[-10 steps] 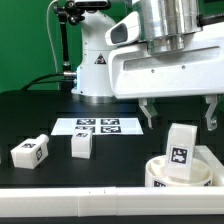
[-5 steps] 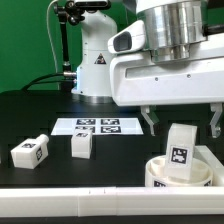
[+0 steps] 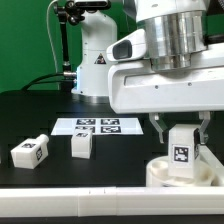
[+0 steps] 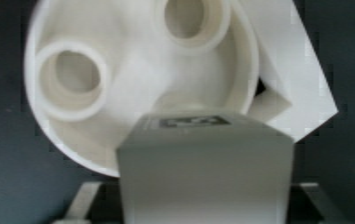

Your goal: Assemble stool

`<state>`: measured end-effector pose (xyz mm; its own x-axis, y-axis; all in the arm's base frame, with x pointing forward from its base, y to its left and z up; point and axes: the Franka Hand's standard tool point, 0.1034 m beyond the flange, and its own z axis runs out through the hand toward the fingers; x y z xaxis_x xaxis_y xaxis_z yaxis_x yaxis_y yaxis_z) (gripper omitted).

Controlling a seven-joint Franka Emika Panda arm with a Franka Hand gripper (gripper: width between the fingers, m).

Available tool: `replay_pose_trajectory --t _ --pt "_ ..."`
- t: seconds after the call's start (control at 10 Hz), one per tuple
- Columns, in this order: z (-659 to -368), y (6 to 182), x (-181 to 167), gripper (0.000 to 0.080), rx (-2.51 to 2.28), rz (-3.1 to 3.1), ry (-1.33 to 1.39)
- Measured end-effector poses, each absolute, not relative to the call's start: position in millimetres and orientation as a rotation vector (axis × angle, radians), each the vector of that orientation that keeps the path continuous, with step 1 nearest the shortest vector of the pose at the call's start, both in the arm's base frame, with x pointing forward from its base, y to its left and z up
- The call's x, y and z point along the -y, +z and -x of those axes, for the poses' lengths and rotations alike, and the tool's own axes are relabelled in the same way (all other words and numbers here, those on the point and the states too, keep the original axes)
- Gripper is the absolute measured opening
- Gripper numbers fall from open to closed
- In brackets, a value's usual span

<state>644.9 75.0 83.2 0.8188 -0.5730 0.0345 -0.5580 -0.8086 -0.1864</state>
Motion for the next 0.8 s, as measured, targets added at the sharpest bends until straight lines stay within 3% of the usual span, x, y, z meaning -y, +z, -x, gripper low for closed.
replay_pose_trajectory --t 0.1,0.5,0.8 --pt "-644.8 83.2 -75.1 0.0342 -0.888 2.834 -0.133" --pt "-644.7 83.1 -76.4 0.0342 -0.938 2.813 -0.126" --pt "-646.1 81.3 -80.3 0.0342 -1.244 2.65 -0.104"
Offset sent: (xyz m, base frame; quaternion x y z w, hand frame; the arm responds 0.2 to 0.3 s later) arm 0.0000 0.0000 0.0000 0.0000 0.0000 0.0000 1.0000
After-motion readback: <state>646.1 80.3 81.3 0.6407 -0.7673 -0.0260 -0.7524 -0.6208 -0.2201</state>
